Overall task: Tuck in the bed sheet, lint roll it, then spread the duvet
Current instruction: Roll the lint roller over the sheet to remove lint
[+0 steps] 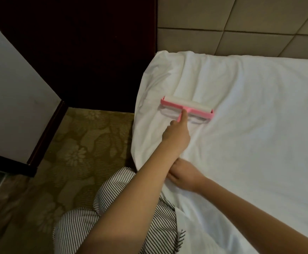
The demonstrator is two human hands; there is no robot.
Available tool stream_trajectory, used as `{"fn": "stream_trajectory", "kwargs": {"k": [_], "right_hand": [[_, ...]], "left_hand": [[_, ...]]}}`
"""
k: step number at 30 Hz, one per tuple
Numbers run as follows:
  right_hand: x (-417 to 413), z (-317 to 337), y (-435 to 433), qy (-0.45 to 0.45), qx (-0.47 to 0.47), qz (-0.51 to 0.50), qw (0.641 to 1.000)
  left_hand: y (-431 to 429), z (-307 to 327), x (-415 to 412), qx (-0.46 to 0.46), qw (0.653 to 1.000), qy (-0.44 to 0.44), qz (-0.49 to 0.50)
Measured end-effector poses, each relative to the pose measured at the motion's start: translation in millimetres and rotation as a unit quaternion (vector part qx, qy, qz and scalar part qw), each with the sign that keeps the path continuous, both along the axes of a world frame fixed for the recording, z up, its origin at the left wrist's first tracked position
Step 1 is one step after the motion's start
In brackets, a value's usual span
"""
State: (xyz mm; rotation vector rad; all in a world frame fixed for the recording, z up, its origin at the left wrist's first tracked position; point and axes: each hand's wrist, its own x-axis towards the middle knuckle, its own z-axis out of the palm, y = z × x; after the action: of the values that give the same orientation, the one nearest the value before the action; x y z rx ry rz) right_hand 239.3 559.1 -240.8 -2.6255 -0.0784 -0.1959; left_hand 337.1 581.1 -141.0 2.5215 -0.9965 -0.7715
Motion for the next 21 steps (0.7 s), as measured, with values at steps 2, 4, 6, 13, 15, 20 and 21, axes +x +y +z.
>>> {"fn": "stream_trajectory", "kwargs": {"k": [2,4,6,13,15,20,21], "right_hand": [[-11.7,9.0,-18.9,-0.061,0.002,-0.062,0.996],[-24.3,13.6,-43.1,-0.09,-0.019,-0.134,0.987],[-31.9,22.1,-56.7,-0.105,-0.032,-0.186,0.976],[46.6,86.0,-78.4,-0.063,0.121,-0.347,0.928],[88.7,98.3,-84.7,-0.035,0.087,-0.333,0.938],[188.9,85.4,-102.5,0.059,-0.036,-0.263,0.962],[204.6,77.9,-106.7,0.09,-0.055,-0.257,0.961]], "left_hand": [[21.4,-2.3,-7.2,0.009,1.0,-0.013,0.003],[48.5,-3.4,-10.0,0.018,0.999,-0.03,0.002],[70.8,-3.8,-11.7,0.009,0.999,-0.05,-0.006],[54.1,-13.7,8.1,-0.056,0.995,-0.074,0.026],[49.4,-13.2,12.7,-0.044,0.994,-0.098,0.016],[40.3,-22.5,50.9,-0.067,0.967,-0.24,-0.057],[36.8,-22.6,63.9,-0.061,0.972,-0.217,-0.057]]}}
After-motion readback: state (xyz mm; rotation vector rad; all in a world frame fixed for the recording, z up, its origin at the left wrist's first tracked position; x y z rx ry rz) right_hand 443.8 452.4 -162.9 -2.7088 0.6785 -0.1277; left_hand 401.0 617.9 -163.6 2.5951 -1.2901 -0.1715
